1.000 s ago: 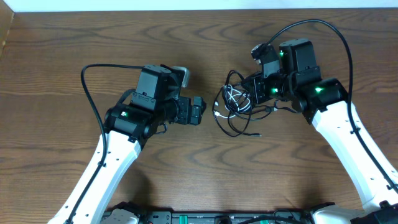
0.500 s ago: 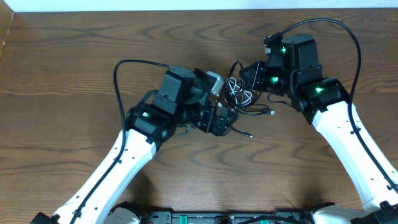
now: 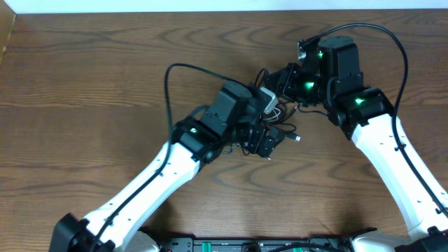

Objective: Untangle cables

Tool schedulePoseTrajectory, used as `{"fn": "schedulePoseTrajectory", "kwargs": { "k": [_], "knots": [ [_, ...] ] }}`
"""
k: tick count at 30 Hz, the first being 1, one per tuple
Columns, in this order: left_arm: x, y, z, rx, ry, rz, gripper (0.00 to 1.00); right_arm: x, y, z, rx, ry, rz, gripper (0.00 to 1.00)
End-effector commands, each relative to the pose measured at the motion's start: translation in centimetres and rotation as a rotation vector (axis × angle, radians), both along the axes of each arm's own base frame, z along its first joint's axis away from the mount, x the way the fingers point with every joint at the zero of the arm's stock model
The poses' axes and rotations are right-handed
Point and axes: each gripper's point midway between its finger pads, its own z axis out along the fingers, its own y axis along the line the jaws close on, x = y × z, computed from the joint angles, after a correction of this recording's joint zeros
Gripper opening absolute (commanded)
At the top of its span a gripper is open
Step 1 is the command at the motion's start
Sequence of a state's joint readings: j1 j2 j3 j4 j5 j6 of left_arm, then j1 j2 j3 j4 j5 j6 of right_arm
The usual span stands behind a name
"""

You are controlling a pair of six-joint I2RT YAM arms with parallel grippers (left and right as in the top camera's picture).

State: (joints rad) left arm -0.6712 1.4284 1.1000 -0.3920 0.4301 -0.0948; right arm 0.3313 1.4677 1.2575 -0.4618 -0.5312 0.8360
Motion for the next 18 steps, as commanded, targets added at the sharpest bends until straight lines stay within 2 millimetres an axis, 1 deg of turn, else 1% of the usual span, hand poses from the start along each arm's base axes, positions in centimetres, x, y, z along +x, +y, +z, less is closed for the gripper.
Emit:
{"fn": "schedulePoseTrajectory", "kwargs": {
  "k": [1, 3, 4, 5, 7, 8, 9, 10, 11, 12, 13, 15, 16, 18],
  "knots": [
    [2.0, 0.5, -1.6, 0.099, -0.054, 0.072, 0.58, -0.7, 0.7, 2.6, 0.071, -0.012, 0.017, 0.01],
    [2.4, 0.9, -1.9, 0.120, -0.061, 0.092, 0.30, -0.7, 0.6, 2.5, 0.068, -0.009, 0.015, 0.01],
    [2.5, 1.1, -1.8, 0.123, -0.066, 0.099, 0.21, -0.6, 0.5, 2.5, 0.064, -0.010, 0.010, 0.01],
    [2.5, 1.3, -1.5, 0.126, -0.076, 0.107, 0.08, -0.3, 0.2, 2.3, 0.048, -0.014, -0.008, 0.01],
    [2.6, 1.9, -0.5, 0.128, -0.105, 0.129, 0.08, 0.2, -0.6, 1.8, 0.011, -0.018, -0.050, 0.01],
    [2.7, 2.3, 0.3, 0.126, -0.130, 0.146, 0.07, 0.4, -1.0, 1.5, -0.010, -0.016, -0.071, 0.01],
    [2.8, 2.6, 1.2, 0.120, -0.156, 0.162, 0.07, 0.6, -1.7, 1.0, -0.037, -0.012, -0.096, 0.01],
    [2.9, 3.4, 2.7, 0.113, -0.200, 0.193, 0.08, 0.8, -2.5, 0.5, -0.075, -0.008, -0.129, 0.01],
    [3.0, 3.9, 3.7, 0.109, -0.226, 0.214, 0.08, 1.0, -3.0, 0.2, -0.103, -0.013, -0.142, 0.01],
    [3.1, 4.8, 5.0, 0.101, -0.261, 0.245, 0.08, 1.1, -3.7, -0.3, -0.144, -0.020, -0.154, 0.03],
    [3.1, 5.9, 6.5, 0.089, -0.298, 0.281, 0.08, 1.1, -4.3, -0.7, -0.190, -0.028, -0.163, 0.13],
    [3.0, 8.0, 9.0, 0.056, -0.348, 0.338, 0.08, 1.2, -5.4, -1.5, -0.281, -0.054, -0.159, 0.46],
    [2.9, 10.9, 11.6, 0.019, -0.393, 0.414, 0.07, 1.2, -6.3, -2.0, -0.367, -0.084, -0.143, 0.73],
    [2.7, 13.7, 14.0, -0.014, -0.438, 0.488, 0.07, 1.0, -6.8, -2.4, -0.454, -0.135, -0.081, 0.92]
  ]
}}
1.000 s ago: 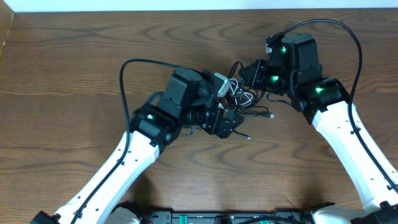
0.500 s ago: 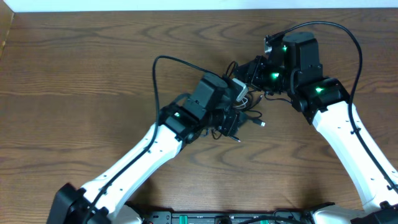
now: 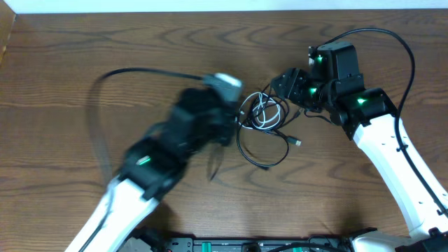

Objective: Untangle cables

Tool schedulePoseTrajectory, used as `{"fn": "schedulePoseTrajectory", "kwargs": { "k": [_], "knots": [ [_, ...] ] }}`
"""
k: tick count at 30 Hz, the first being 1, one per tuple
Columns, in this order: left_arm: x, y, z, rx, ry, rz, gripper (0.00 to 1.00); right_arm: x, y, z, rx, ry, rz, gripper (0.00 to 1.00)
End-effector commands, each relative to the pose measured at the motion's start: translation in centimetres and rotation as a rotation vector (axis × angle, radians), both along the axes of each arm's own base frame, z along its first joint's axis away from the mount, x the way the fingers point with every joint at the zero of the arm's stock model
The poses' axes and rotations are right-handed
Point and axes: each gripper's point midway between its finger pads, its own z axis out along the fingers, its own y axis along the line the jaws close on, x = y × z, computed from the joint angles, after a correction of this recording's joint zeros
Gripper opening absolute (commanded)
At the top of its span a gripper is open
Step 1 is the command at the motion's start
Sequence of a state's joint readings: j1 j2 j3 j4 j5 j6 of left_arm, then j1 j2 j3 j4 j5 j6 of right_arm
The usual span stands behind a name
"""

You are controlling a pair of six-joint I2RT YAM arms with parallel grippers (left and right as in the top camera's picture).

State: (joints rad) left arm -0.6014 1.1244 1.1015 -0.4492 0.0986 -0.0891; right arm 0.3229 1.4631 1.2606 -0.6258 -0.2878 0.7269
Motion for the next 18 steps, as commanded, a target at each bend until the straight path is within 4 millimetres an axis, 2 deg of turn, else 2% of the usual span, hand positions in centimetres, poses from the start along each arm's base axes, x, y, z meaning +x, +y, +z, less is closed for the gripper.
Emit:
{"fn": "schedulePoseTrajectory", "kwargs": {
  "k": [1, 5, 9, 15, 18],
  "knots": [
    [0.3, 6.5, 5.9, -0.060, -0.148, 0.187, 0.08, 0.8, -2.4, 1.0, -0.236, -0.160, 0.100, 0.99],
    [-1.0, 11.0, 10.2, -0.116, -0.271, 0.305, 0.08, 0.0, -2.0, -0.2, -0.337, -0.191, 0.271, 0.99],
    [-2.1, 13.7, 12.5, -0.150, -0.340, 0.383, 0.08, -0.7, -0.3, -2.0, -0.334, -0.171, 0.392, 0.99],
    [-1.7, 16.3, 13.0, -0.165, -0.348, 0.487, 0.07, 0.5, 0.4, -5.5, -0.302, -0.066, 0.333, 0.99],
    [-0.8, 18.0, 12.5, -0.147, -0.335, 0.557, 0.07, 1.1, 1.2, -7.9, -0.299, -0.018, 0.335, 0.94]
  ]
}}
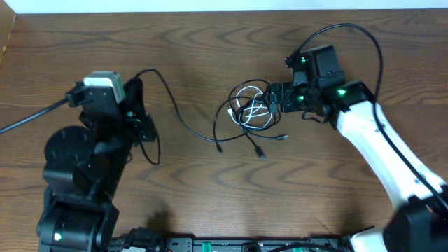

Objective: Untangle cables

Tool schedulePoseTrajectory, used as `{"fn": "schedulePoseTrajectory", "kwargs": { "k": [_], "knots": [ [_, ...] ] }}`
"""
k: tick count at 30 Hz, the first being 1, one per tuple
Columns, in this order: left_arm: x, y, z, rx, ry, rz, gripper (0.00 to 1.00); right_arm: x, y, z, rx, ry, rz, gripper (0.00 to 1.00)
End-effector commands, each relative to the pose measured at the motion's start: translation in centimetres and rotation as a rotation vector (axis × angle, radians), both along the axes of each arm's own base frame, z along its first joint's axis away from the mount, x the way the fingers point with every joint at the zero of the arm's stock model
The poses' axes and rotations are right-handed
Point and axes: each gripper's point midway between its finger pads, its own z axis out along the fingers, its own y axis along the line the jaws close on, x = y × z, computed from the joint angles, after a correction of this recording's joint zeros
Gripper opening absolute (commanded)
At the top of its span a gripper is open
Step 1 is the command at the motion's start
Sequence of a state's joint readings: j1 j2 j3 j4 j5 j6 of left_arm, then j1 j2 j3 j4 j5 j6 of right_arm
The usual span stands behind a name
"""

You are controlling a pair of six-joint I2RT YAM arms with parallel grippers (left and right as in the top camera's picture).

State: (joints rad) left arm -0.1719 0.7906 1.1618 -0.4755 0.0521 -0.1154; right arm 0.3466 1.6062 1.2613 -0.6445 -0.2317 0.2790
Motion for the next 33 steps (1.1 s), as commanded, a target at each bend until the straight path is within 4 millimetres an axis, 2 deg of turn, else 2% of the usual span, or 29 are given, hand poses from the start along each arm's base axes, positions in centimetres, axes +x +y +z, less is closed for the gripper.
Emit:
{"fn": "schedulePoseTrajectory", "kwargs": {
  "k": [1, 4, 9, 12, 14, 17, 18, 19, 20, 22, 24, 29, 31, 33],
  "knots": [
    [1.0, 2.3, -0.1, -0.015, 0.018, 0.095, 0.08, 0.6, 1.2, -2.7, -0.004, 0.055, 0.002, 0.93],
    [1.8, 3.6, -1.3, -0.033, 0.065, 0.147, 0.08, 1.0, 2.2, -5.1, -0.012, 0.088, 0.012, 0.91],
    [3.2, 3.8, -3.5, -0.038, 0.149, 0.140, 0.08, 2.3, 3.2, -8.2, -0.045, 0.088, -0.016, 0.89],
    [3.8, 3.8, -4.4, -0.036, 0.177, 0.141, 0.08, 2.9, 2.7, -9.9, -0.103, 0.083, -0.046, 0.88],
    [4.1, 3.8, -4.7, -0.034, 0.189, 0.142, 0.08, 3.2, 1.7, -11.1, -0.160, 0.088, -0.098, 0.83],
    [4.4, 4.2, -5.1, -0.027, 0.202, 0.162, 0.07, 3.1, -0.5, -12.5, -0.254, 0.110, -0.208, 0.60],
    [4.5, 4.4, -5.3, -0.025, 0.207, 0.171, 0.08, 3.0, -1.7, -12.7, -0.293, 0.118, -0.255, 0.50],
    [4.5, 4.5, -5.4, -0.024, 0.212, 0.176, 0.07, 2.9, -2.7, -12.8, -0.326, 0.124, -0.290, 0.33],
    [4.5, 4.8, -5.5, -0.024, 0.217, 0.186, 0.07, 2.8, -3.8, -12.7, -0.360, 0.127, -0.318, 0.17],
    [4.4, 5.6, -5.8, -0.023, 0.228, 0.215, 0.08, 2.6, -5.8, -12.1, -0.410, 0.133, -0.364, 0.01],
    [4.2, 6.6, -6.1, -0.026, 0.240, 0.245, 0.07, 2.5, -7.8, -11.0, -0.438, 0.138, -0.411, 0.01],
    [3.7, 9.9, -6.8, -0.039, 0.270, 0.349, 0.07, 2.2, -13.2, -6.2, -0.388, 0.131, -0.588, 0.01],
    [3.5, 11.0, -7.1, -0.053, 0.280, 0.383, 0.07, 2.5, -13.5, -4.5, -0.282, 0.123, -0.606, 0.01],
    [3.5, 10.8, -7.1, -0.067, 0.282, 0.363, 0.08, 3.2, -11.5, -3.1, -0.130, 0.107, -0.502, 0.04]
  ]
}}
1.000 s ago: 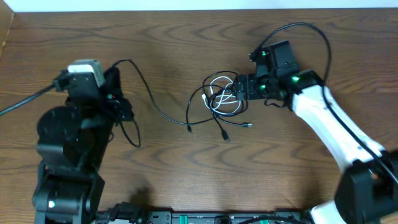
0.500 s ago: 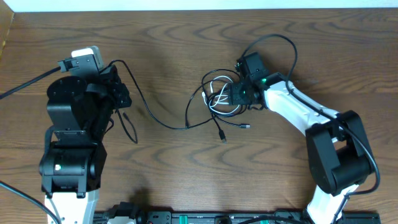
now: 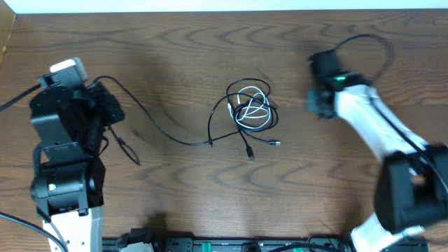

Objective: Untangle cables

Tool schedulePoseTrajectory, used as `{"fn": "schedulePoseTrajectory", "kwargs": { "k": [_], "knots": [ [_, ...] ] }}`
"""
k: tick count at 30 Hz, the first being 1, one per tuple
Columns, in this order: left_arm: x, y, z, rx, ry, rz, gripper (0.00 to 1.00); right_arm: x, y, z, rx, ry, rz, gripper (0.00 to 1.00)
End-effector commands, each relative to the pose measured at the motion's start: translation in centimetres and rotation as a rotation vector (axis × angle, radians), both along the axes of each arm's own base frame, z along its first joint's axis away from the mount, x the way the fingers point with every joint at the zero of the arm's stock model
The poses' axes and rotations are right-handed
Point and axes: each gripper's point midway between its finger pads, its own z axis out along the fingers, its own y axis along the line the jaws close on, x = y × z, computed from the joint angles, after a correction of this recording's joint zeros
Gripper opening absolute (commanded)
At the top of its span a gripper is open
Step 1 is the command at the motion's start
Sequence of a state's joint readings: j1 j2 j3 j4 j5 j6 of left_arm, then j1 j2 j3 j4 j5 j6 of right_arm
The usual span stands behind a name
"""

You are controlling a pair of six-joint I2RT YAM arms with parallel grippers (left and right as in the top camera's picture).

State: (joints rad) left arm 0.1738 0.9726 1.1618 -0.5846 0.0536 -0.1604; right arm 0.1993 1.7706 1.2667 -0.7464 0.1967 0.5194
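Observation:
A small knot of white and black cables [image 3: 250, 108] lies at the table's middle, with two plug ends trailing toward the front [image 3: 250, 155]. One black cable [image 3: 164, 133] stretches left from the knot to my left gripper [image 3: 108, 112], which looks shut on it at the far left; a short end [image 3: 133, 159] hangs past the fingers. My right gripper [image 3: 313, 103] is blurred, right of the knot and apart from it. Its jaws cannot be made out.
The wooden table [image 3: 210, 203] carries only the cables. A white wall strip [image 3: 210, 5] runs along the far edge and a black rail [image 3: 231, 245] along the front. The arms' own feed cables loop above each wrist.
My left gripper has moved further left with the black cable, drawing it out longer. The right gripper, then at the knot's right edge, is now away to the right, off the knot.
Both grippers first met over the bundle at the centre. Then the left arm was further left with a black cable trailing while the right stayed at the knot. The left reached the far left, and now the right has drawn back from the knot.

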Motion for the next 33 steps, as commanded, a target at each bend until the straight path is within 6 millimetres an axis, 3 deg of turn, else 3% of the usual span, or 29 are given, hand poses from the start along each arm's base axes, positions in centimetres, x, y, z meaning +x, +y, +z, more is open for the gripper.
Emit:
{"fn": "schedulePoseTrajectory", "kwargs": {
  "k": [1, 3, 6, 10, 14, 19, 21, 23, 25, 26, 30, 33],
  "knots": [
    [0.0, 0.3, 0.5, -0.028, -0.014, -0.003, 0.07, 1.9, 3.2, 4.9, 0.251, -0.138, 0.129, 0.15],
    [0.2, -0.3, 0.4, -0.045, -0.013, -0.034, 0.07, 2.1, 6.7, 6.0, 0.363, -0.175, 0.353, 0.37],
    [0.6, -1.1, 0.0, -0.071, -0.003, -0.078, 0.07, 1.1, 9.9, 6.2, 0.378, -0.184, 0.602, 0.53],
    [1.3, -1.1, -1.1, -0.085, 0.031, -0.088, 0.08, -0.6, 12.9, 4.2, 0.259, -0.154, 0.896, 0.61],
    [1.9, -1.0, -1.9, -0.091, 0.056, -0.086, 0.07, -0.8, 13.6, 1.9, 0.129, -0.098, 0.934, 0.74],
    [2.4, -0.8, -2.0, -0.088, 0.053, -0.083, 0.08, -1.2, 15.4, -0.7, 0.094, -0.056, 1.008, 0.79],
    [2.5, -0.8, -1.8, -0.086, 0.044, -0.084, 0.07, -0.9, 15.6, -1.7, 0.071, -0.047, 1.007, 0.71],
    [2.6, -0.8, -1.7, -0.085, 0.040, -0.084, 0.07, -0.2, 15.2, -2.7, 0.018, -0.041, 0.953, 0.50],
    [2.6, -0.7, -1.6, -0.082, 0.037, -0.081, 0.08, 0.9, 13.5, -3.2, -0.064, -0.039, 0.805, 0.16],
    [2.6, -0.7, -1.6, -0.082, 0.036, -0.081, 0.07, 1.4, 12.4, -3.3, -0.103, -0.039, 0.719, 0.05],
    [2.8, -0.7, -1.4, -0.079, 0.026, -0.081, 0.07, 1.6, 5.5, -1.3, -0.249, -0.032, 0.336, 0.01],
    [2.7, 0.0, -1.4, -0.063, 0.025, -0.050, 0.08, 1.1, 1.2, 0.6, -0.268, -0.031, 0.172, 0.01]
  ]
}}
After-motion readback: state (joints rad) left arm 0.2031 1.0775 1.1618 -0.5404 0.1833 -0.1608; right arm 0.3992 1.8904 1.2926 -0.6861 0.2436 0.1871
